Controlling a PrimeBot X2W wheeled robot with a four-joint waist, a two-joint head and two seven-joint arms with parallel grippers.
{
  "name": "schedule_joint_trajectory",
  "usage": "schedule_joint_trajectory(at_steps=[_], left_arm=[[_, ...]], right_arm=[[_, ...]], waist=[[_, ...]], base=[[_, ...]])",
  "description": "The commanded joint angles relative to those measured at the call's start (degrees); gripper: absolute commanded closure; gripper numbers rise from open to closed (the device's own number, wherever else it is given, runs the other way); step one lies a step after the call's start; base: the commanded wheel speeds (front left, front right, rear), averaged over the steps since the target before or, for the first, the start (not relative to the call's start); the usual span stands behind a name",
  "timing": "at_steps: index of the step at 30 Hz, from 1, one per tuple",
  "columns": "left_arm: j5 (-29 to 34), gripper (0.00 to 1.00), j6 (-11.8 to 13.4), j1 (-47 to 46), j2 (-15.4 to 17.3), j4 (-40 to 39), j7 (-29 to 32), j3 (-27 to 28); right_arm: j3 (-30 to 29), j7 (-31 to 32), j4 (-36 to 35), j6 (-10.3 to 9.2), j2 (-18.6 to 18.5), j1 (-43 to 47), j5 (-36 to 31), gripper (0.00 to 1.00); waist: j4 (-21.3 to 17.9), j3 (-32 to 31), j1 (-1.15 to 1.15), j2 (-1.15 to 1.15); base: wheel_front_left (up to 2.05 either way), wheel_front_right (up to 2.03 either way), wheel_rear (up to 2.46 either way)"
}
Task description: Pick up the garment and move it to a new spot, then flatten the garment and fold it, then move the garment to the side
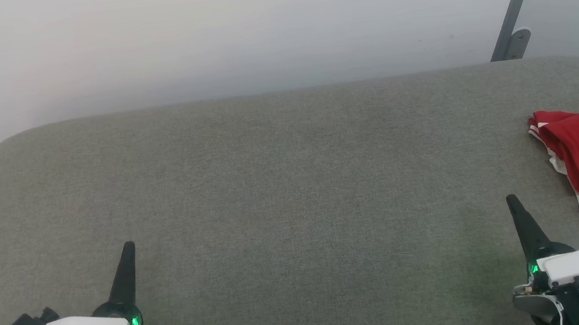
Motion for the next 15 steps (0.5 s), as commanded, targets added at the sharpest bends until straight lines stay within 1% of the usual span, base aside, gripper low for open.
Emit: schedule_joint_trajectory(at_steps=[1, 15], left_arm=[[-1.35, 1.00, -0.12, -1.29, -0.11, -0.11, 0.48, -0.09], [-6.46, 1.00, -0.14, -2.38, -0.68, 0.63, 2.09, -0.30]], right_arm=[[-0.20, 0.48, -0.64, 0.02, 0.09, -1.04, 1.10, 1.00], [-0.43, 1.86, -0.64, 0.01, 0.79, -1.52, 6.80, 1.00]], waist=[[-0.01, 0.00, 0.00, 0.00], [-0.12, 0.02, 0.00, 0.00]], base=[[0.00, 0.00, 0.00], [0.00, 0.00, 0.00]])
